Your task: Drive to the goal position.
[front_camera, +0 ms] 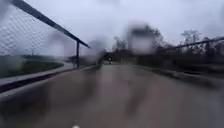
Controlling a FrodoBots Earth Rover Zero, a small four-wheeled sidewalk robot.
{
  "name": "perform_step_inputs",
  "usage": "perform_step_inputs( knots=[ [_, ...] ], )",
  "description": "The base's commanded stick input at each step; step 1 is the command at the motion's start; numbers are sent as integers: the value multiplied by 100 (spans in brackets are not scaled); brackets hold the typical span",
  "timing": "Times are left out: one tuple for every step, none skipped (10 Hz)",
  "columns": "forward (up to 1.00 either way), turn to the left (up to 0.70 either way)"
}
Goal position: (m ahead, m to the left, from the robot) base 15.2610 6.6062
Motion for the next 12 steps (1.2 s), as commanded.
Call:
perform_step_inputs(
  knots=[
    [70,0],
    [70,0],
    [70,0],
    [70,0],
    [70,0],
    [70,0],
    [70,0],
    [70,0],
    [70,0],
    [70,0],
    [70,0],
    [70,0]
  ],
)
